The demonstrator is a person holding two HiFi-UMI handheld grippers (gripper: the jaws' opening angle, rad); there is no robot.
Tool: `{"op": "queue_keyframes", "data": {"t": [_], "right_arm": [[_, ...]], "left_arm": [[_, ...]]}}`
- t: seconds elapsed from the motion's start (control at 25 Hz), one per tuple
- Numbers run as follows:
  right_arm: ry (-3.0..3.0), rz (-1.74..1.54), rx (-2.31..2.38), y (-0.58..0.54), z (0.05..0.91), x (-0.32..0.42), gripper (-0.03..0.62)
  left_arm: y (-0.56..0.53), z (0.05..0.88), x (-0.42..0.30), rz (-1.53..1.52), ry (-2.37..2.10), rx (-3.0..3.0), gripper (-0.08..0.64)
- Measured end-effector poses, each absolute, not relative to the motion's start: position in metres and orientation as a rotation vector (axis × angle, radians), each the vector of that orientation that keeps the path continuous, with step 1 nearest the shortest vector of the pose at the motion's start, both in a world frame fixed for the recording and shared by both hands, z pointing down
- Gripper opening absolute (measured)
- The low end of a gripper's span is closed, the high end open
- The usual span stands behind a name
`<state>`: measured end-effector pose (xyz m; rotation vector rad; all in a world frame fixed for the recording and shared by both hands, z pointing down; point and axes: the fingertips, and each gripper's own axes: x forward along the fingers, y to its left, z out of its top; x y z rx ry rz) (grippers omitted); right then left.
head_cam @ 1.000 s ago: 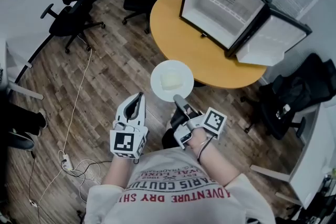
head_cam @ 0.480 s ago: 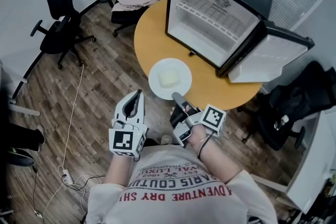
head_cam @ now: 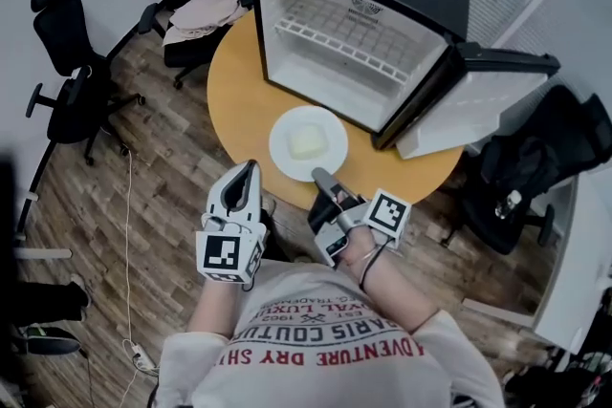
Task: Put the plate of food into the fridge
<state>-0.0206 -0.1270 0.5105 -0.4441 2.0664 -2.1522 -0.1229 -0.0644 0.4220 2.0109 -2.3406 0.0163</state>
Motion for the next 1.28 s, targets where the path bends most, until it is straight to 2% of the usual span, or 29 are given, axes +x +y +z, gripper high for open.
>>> {"op": "queue_keyframes", "data": {"t": [0.72,1.28], "right_arm": [[1.774,-1.888,-0.766,-0.244,0.488,-0.076,0.038],[1.622,-1.772,-0.923,-0.292,0.493,-0.094,0.038]], "left_arm": [[-0.232,0.404,-0.183,0.064,-1.861,2.506,0.026],[-0.287,0.415,-0.203,0.073,-1.64,2.655,0.026]]}}
